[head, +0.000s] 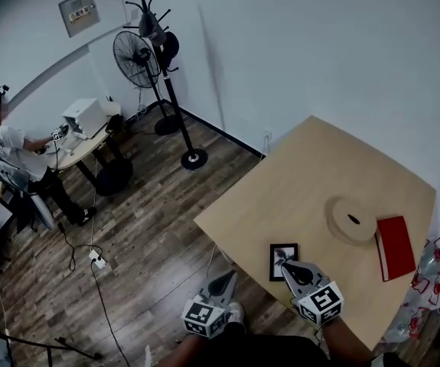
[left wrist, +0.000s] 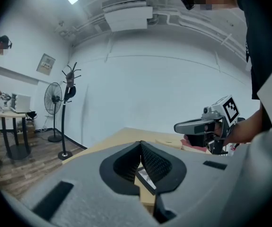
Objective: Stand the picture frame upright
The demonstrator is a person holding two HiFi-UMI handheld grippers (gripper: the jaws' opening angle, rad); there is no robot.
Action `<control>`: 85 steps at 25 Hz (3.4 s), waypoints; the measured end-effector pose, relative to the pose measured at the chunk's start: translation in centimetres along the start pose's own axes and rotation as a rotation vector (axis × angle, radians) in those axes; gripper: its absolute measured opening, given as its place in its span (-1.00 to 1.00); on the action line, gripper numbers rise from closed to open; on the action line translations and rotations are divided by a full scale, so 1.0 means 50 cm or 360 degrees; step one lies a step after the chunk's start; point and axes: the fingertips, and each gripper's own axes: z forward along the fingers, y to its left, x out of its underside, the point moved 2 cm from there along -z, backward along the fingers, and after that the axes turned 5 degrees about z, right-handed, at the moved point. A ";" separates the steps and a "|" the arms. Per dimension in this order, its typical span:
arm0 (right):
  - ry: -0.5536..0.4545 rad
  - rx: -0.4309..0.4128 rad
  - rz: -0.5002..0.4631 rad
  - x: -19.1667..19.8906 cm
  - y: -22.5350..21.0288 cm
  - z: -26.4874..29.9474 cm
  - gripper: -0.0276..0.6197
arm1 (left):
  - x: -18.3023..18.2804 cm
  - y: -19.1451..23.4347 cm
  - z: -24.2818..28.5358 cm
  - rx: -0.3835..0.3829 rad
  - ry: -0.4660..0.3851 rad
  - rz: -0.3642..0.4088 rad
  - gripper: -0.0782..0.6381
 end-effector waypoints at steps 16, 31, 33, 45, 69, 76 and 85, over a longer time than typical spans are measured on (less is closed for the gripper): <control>0.0101 0.0376 0.0072 -0.014 -0.084 0.205 -0.89 | -0.006 0.225 0.128 0.0343 0.0043 0.0087 -0.79; 0.0560 0.0601 0.0388 0.215 -0.233 0.125 -0.89 | 0.033 0.152 0.242 0.0482 0.0142 -0.0025 -0.79; 0.0641 0.0596 0.0436 0.254 -0.244 0.125 -0.75 | 0.039 0.147 0.249 0.0472 0.0153 -0.0037 -0.79; 0.0880 0.0694 0.0718 0.414 -0.311 0.125 -0.44 | 0.038 0.146 0.260 0.0381 0.0180 -0.0014 -0.79; 0.0879 0.0741 0.0918 0.452 -0.330 0.127 -0.70 | 0.035 0.160 0.253 0.0299 0.0175 -0.0034 -0.79; 0.0819 0.0775 0.0825 0.421 -0.337 0.116 -0.71 | 0.031 0.155 0.247 0.0297 0.0150 -0.0111 -0.79; 0.0554 0.0956 0.0822 0.326 -0.378 0.038 -0.71 | 0.033 0.098 0.280 0.0421 0.0171 -0.0128 -0.79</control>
